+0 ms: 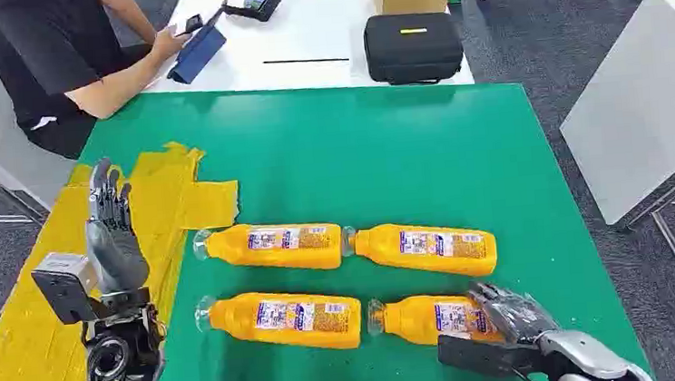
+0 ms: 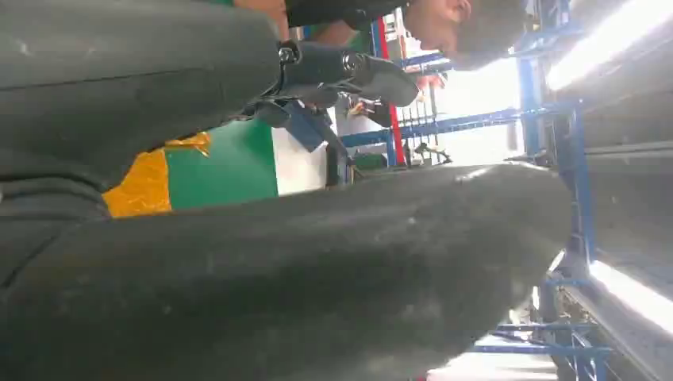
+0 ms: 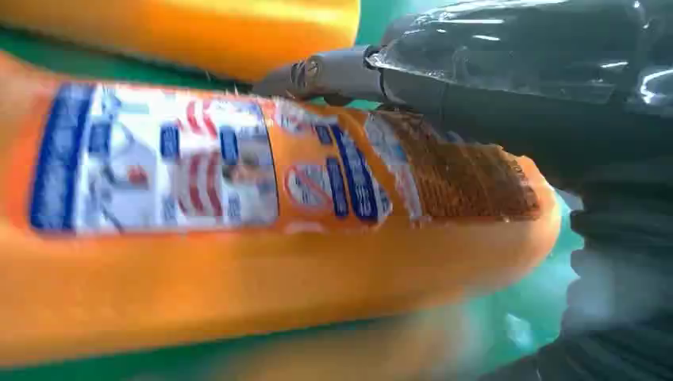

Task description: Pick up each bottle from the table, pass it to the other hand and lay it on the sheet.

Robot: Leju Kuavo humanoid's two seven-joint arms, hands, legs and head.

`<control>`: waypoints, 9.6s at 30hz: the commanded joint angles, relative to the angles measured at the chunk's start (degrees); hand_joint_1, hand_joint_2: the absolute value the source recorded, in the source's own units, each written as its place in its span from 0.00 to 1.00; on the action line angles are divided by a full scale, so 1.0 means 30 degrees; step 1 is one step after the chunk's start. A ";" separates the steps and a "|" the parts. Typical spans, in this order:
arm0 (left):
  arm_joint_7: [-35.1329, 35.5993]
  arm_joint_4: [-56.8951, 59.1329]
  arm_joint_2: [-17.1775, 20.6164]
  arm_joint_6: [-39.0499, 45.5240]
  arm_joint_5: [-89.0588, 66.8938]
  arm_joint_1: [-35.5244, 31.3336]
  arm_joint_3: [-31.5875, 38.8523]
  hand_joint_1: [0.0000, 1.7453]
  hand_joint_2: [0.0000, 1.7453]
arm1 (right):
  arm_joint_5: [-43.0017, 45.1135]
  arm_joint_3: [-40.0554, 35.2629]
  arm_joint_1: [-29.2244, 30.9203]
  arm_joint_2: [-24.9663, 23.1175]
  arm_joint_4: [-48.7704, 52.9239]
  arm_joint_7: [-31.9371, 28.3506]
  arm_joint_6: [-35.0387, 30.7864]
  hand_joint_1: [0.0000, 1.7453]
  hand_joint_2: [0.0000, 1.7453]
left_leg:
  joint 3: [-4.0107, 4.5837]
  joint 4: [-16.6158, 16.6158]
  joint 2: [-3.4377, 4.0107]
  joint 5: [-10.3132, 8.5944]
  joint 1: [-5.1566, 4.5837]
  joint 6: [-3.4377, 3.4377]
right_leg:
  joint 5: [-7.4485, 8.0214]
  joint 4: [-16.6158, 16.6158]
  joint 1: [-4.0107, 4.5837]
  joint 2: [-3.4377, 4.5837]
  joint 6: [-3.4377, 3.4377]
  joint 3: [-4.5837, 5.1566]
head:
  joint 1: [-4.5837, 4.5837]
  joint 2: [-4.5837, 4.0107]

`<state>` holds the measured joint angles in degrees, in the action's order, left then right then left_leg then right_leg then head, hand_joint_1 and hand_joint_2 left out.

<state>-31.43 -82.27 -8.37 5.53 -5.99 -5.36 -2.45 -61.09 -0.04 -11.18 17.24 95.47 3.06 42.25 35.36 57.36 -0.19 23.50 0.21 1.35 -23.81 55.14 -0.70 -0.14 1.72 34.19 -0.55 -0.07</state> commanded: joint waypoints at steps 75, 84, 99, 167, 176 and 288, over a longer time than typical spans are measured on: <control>0.1564 0.1517 -0.0530 -0.2925 0.4861 -0.2068 -0.1209 0.00 1.00 | 1.7422 -0.9012 1.5505 -1.0321 -1.7740 -0.6719 -1.2576 1.00 1.00 | -0.0093 -0.0013 0.0150 -0.0051 0.0048 -0.0065 | 0.0032 0.0043 0.0042 0.0109 -0.0066 -0.0029 | 0.0014 0.0000; 0.2495 0.4326 -0.0517 -0.2966 0.6629 -0.4648 -0.2239 0.00 1.00 | 1.5870 -0.9910 1.7141 -1.1397 -2.0585 -0.6063 -1.3223 1.00 1.00 | -0.0071 0.0003 0.0079 -0.0058 0.0016 -0.0075 | 0.0023 0.0068 0.0012 0.0048 -0.0076 -0.0031 | 0.0014 0.0000; 0.2898 0.4498 -0.0382 -0.3209 0.7157 -0.4899 -0.2486 0.00 1.00 | 1.3343 -1.1986 1.7566 -1.1946 -2.0824 -0.5363 -1.4086 1.00 1.00 | -0.0069 0.0009 0.0070 -0.0051 0.0018 -0.0063 | 0.0012 0.0063 0.0016 0.0029 -0.0070 -0.0032 | 0.0015 0.0000; 1.0543 1.3861 0.3041 1.1490 -2.3140 -0.6590 -0.0900 1.00 1.00 | 0.9572 -1.6547 1.0258 -0.4443 -0.9255 -0.1128 -0.8708 0.00 1.00 | -0.0064 -0.0030 0.0051 -0.0060 0.0010 -0.0063 | 0.0022 0.0019 0.0007 0.0012 -0.0071 -0.0027 | 0.0015 0.0000; 1.0093 1.4401 0.2774 1.1053 -2.2875 -0.6355 -0.1431 1.00 1.00 | 0.8573 -1.6552 0.9326 -0.3118 -0.9413 -0.0587 -0.9053 0.00 1.00 | -0.0085 -0.0024 0.0027 -0.0043 0.0015 -0.0063 | 0.0002 0.0015 0.0017 -0.0013 -0.0069 -0.0053 | 0.0015 0.0000; 0.5837 0.1719 0.2567 -0.4347 1.0355 -0.0296 -0.3934 0.00 1.00 | 1.6866 -1.2837 1.3737 -0.7003 -1.1741 -0.4359 -1.1784 1.00 1.00 | -0.0075 -0.0013 0.0094 -0.0051 0.0014 -0.0063 | 0.0024 0.0036 0.0012 0.0062 -0.0071 -0.0027 | 0.0007 0.0000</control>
<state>-14.49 -81.31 -1.12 -6.82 24.55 -1.43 -9.66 -6.58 -36.13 24.17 -0.96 68.41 -10.97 9.68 35.33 57.35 0.08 23.26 0.27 1.21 -23.65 55.26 -0.64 0.03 1.56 34.28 -0.52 -0.07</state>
